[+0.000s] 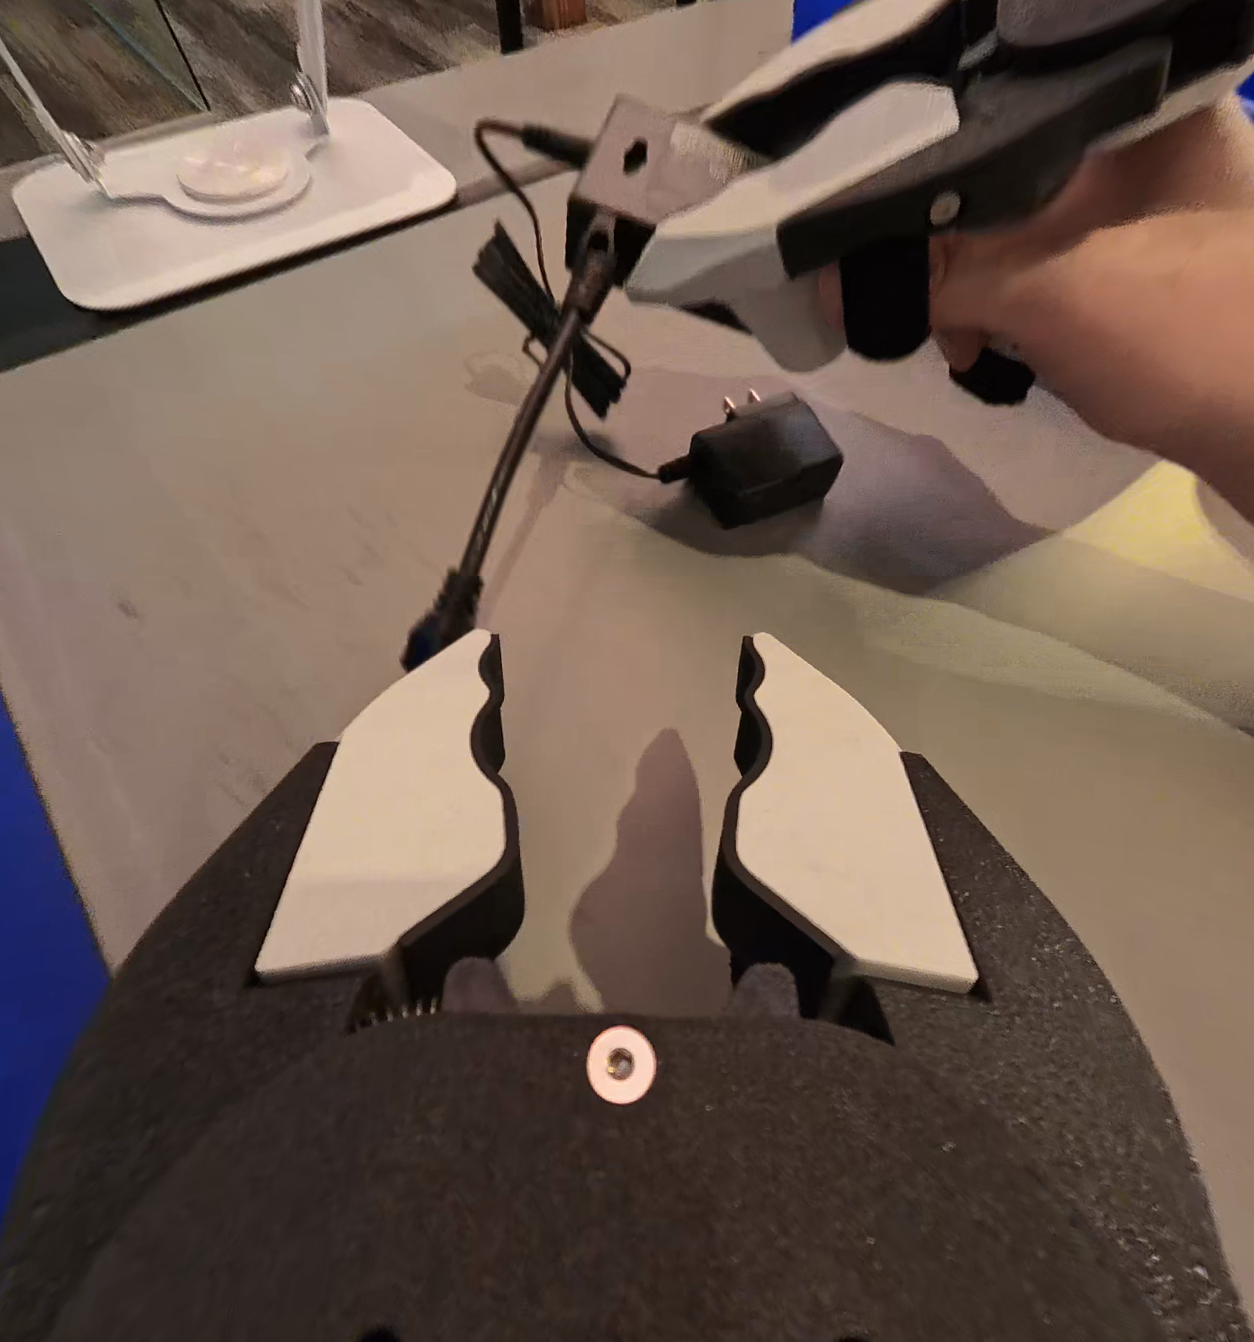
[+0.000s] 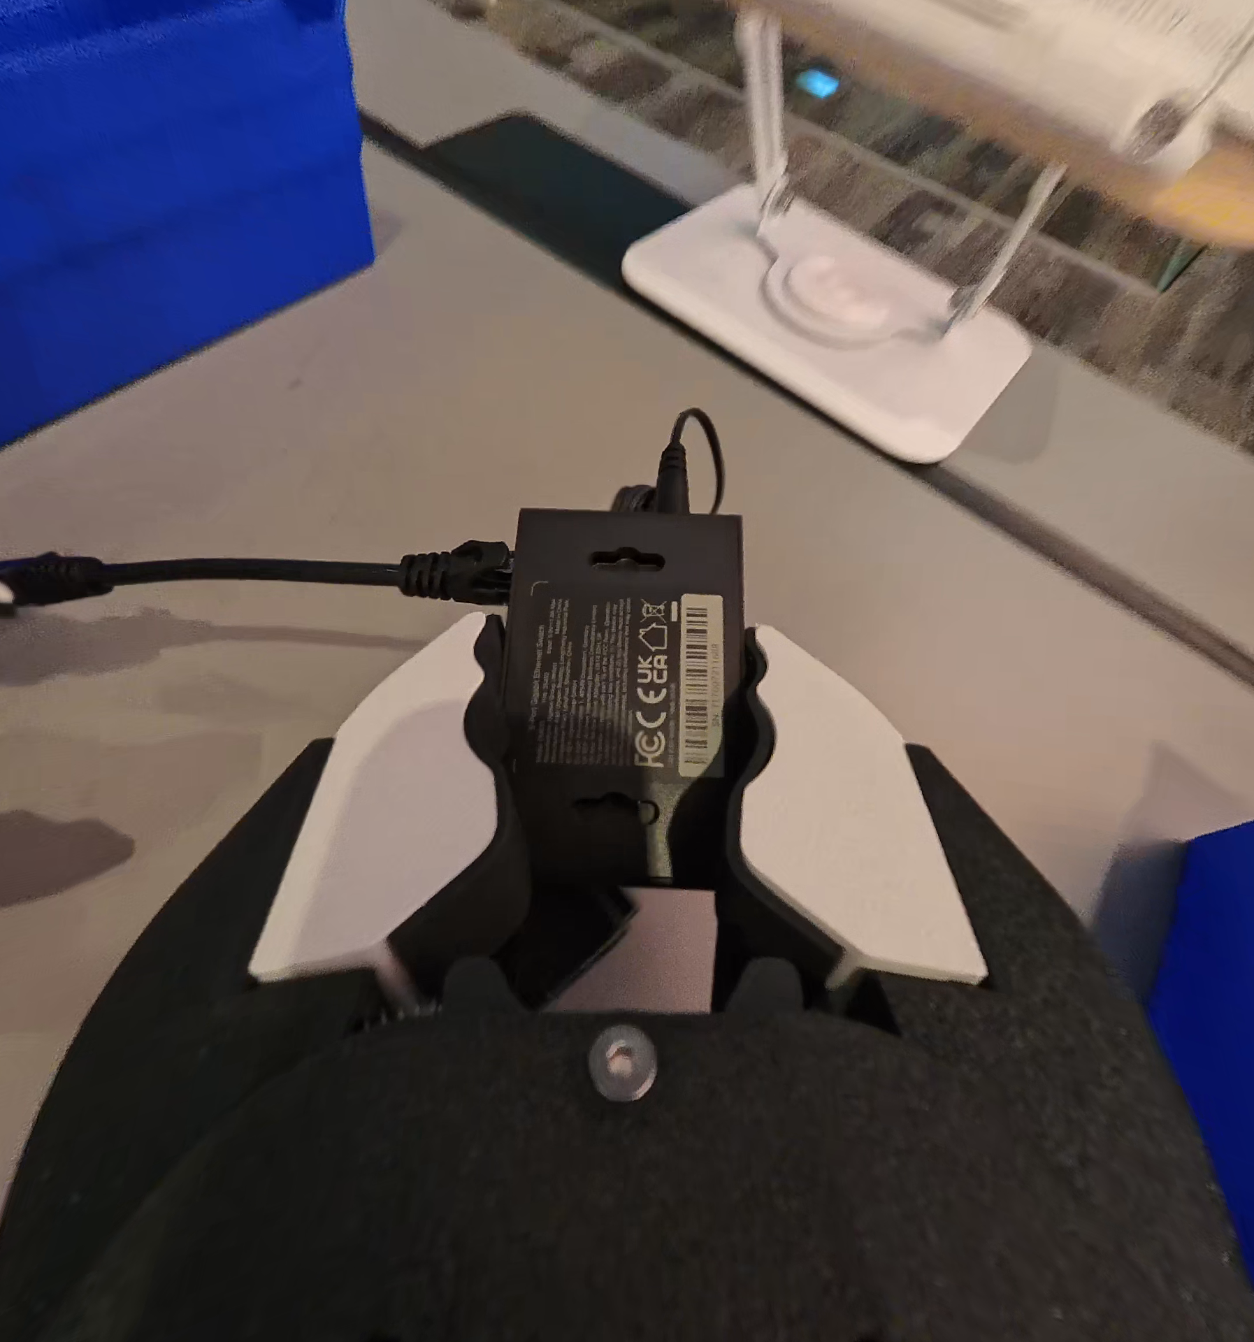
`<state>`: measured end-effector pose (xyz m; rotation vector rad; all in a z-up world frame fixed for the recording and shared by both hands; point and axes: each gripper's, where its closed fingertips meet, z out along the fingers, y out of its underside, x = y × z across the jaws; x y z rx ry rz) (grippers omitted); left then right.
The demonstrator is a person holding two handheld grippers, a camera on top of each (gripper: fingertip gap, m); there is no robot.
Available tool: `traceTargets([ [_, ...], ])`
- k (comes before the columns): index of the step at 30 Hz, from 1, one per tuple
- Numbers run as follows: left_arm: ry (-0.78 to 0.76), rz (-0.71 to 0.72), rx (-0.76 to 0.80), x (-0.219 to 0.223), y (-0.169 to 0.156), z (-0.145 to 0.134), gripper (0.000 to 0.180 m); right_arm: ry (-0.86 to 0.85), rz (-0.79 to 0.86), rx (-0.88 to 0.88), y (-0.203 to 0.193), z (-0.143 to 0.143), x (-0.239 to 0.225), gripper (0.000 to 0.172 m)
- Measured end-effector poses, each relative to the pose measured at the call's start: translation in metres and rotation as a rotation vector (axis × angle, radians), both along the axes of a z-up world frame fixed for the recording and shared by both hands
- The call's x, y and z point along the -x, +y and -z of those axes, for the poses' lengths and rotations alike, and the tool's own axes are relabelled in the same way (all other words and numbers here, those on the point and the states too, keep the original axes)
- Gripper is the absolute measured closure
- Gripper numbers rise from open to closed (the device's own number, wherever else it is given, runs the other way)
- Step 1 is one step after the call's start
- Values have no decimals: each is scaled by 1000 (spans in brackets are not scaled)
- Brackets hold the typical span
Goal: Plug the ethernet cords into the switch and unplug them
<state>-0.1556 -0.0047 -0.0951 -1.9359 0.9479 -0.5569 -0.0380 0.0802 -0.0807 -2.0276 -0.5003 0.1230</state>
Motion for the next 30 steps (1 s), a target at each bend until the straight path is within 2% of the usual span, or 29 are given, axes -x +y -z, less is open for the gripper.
traceTargets([
  [7, -51, -10, -66, 1, -1, -29, 120, -66, 47, -289, 21, -93, -30, 110],
  [12, -40, 2, -56, -1, -5, -26, 120, -5, 50, -299, 33, -122, -33, 111],
  [15, -40, 2, -62, -2, -7, -26, 120, 15, 56, -297, 36, -125, -31, 110],
  [17, -37, 4, -58, -1, -8, -24, 120, 25, 45, -283, 30, -113, -27, 110],
  [23, -48, 40, -4, -1, -22, -14, 120, 30, 120, -130, -17, -39, -31, 110],
  [26, -58, 53, 10, -2, -27, -12, 120, 12, 155, -18, -42, -2, -34, 110],
  [30, -72, 61, 42, -4, -30, -7, 120, 42, 187, 138, -62, 31, -36, 111],
])
